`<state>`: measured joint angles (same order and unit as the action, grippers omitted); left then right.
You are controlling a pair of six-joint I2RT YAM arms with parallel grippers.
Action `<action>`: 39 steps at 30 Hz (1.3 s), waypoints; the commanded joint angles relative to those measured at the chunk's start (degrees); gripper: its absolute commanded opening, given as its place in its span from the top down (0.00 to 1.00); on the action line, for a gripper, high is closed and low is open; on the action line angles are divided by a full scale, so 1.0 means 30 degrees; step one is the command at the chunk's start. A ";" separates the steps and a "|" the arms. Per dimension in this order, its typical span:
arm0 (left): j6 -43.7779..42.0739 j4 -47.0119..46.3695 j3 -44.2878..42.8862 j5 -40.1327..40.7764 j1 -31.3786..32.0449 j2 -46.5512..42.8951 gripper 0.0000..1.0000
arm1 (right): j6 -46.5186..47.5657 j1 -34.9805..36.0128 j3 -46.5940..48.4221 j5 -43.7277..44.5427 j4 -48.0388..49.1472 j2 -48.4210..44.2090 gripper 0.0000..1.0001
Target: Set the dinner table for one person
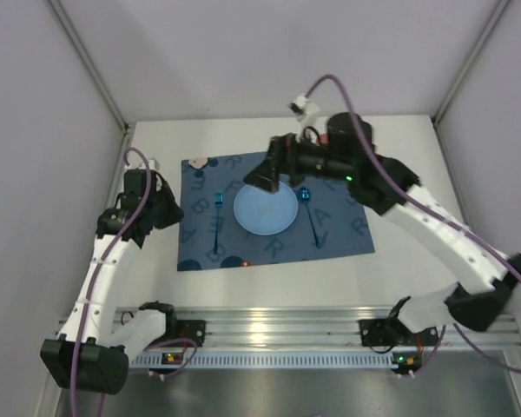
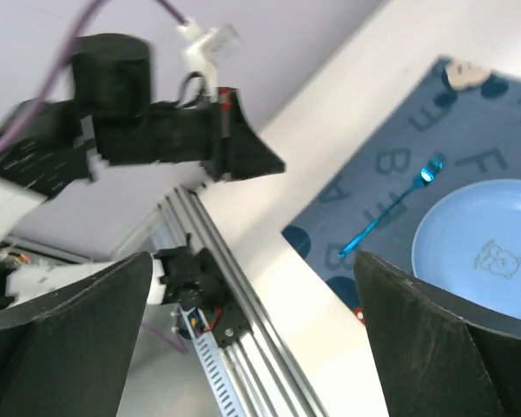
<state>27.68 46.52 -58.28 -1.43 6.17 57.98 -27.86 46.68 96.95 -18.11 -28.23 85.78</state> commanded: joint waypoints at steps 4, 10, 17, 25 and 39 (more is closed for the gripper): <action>0.0557 0.0313 -0.1548 -0.1894 0.0022 -0.2008 0.99 | -0.0612 0.0349 -1.1468 0.0704 -0.0491 -0.9245 0.00; 0.1465 -0.0390 -0.1815 0.0001 0.0051 -0.2480 0.02 | -0.4042 0.0554 -1.5788 0.2927 -0.1574 -1.7921 0.00; -0.2046 -0.5011 0.1486 0.0798 0.0051 -0.3442 0.02 | -0.3986 0.0525 -1.5764 0.3836 -0.4499 -2.1062 0.00; -0.4304 -1.1106 0.8286 0.1826 0.0051 -0.9183 0.09 | -0.7555 0.0525 -1.6023 0.7347 -0.8307 -2.3579 0.00; -0.7588 -1.4355 1.2013 -0.3655 0.0051 -1.2031 0.07 | -0.8263 0.0525 -1.6905 0.9902 -0.7846 -2.6222 0.00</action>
<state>7.49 11.46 -24.16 -8.62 6.42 21.91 -52.99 47.51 46.35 8.82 -52.34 6.31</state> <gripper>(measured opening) 0.922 0.996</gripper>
